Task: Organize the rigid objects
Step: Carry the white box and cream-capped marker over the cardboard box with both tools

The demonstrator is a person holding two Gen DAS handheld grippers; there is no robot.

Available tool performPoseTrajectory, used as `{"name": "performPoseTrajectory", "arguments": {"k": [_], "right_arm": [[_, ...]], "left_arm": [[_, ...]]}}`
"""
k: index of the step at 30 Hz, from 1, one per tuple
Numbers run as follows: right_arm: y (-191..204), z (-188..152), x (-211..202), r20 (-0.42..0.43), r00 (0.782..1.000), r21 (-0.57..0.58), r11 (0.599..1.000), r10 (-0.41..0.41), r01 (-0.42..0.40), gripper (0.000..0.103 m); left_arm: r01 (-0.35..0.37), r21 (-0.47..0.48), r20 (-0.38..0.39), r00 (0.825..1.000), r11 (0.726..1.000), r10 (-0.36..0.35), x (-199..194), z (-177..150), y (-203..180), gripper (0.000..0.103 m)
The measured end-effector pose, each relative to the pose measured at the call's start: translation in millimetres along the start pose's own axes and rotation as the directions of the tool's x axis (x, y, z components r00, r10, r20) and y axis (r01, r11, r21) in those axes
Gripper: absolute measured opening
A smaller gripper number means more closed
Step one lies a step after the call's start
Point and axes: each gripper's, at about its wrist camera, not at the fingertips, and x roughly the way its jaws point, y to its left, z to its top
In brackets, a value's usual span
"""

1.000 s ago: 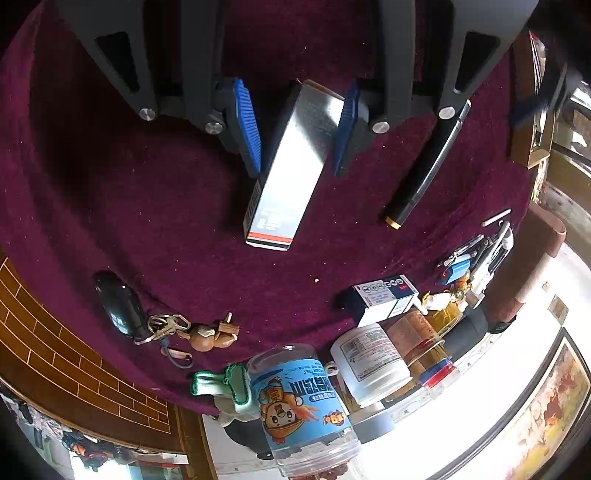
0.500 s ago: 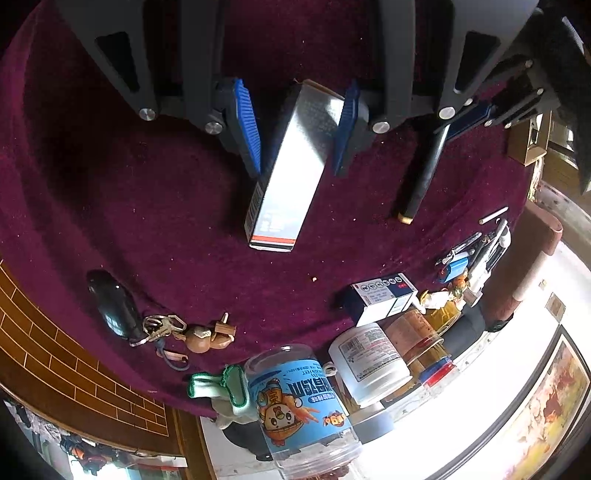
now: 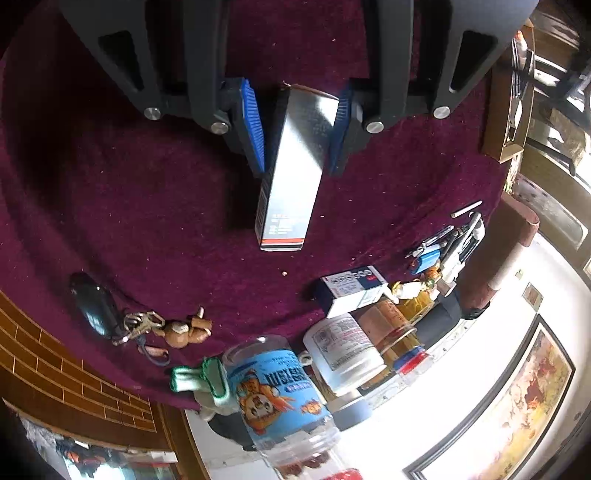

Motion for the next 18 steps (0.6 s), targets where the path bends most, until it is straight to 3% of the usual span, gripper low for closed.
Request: {"name": "performPoseTrajectory", "arguments": {"k": [5,9,13,18], "right_arm": [[50,-13,-19,0.025,0.999,-0.117,0.993,0.03,-0.027,0.033],[110,-34,-35,-0.01,0.995,-0.227,0.969,0.097,-0.097,0.033],[173,-49,-41,-0.083,0.981,-0.308,0.931,0.177,-0.195,0.033],[248,-70,-31,-0.207,0.945,-0.357,0.88,0.255,-0.315,0.033]], "left_arm": [[-0.022,-0.075,0.055,0.998,0.997,0.026,-47,-10,53,0.015],[-0.035,-0.133,0.092,0.995,0.99,0.048,-70,-20,92,0.015],[-0.038,-0.187,0.072,0.996,0.982,0.052,-65,-27,117,0.015],[-0.085,-0.202,0.019,0.996,0.976,0.09,-37,-29,145,0.015]]}}
